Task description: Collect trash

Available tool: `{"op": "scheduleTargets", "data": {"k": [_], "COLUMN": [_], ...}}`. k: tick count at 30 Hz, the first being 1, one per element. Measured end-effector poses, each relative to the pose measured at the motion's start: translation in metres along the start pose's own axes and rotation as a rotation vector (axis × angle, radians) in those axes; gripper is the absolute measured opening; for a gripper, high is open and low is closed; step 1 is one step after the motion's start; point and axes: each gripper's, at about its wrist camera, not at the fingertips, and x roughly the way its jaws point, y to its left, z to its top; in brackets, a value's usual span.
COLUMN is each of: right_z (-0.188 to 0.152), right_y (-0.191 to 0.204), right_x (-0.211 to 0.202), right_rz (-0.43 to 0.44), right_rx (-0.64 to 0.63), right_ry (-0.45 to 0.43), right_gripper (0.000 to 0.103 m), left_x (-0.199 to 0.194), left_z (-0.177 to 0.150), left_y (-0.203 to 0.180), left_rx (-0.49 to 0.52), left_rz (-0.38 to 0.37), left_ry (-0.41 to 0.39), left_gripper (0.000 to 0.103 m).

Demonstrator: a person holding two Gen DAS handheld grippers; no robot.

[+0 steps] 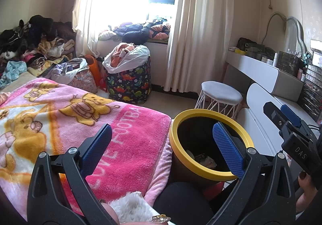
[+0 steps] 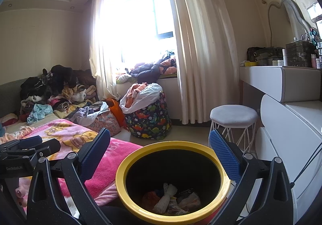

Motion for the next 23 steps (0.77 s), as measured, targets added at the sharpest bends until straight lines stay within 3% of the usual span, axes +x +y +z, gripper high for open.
{"op": "scheduleTargets", "data": {"k": [10,15,17,20,23], "right_z": [0.013,0.030,0.032,0.026,-0.007], "right_y": [0.006,0.056,0.093,0.167,0.265], "right_x": [0.000,0.020,0.033,0.057,0.086], "right_rz": [0.048,0.264,0.390,0.642,0.880], "right_rx": [-0.012,-0.050,-0.109,-0.196,-0.257], "right_ry": [-0.018,0.051,0.098,0.226,0.465], "right_gripper": [0.097,0.097,0.097,0.097,0.097], "left_x": [-0.001,-0.015,-0.028,-0.058,-0.098], "left_z": [-0.001,0.000,-0.004,-0.023,-0.057], "left_y": [0.011,0.077,0.117,0.193,0.275], "left_rx": [-0.031,-0.174,-0.235,-0.319,-0.424], "left_rz": [0.031,0.131,0.225,0.473,0.761], "left_ry": [0.015,0.035,0.042,0.071,0.138], "left_gripper": [0.092,0.092,0.092,0.092,0.092]}}
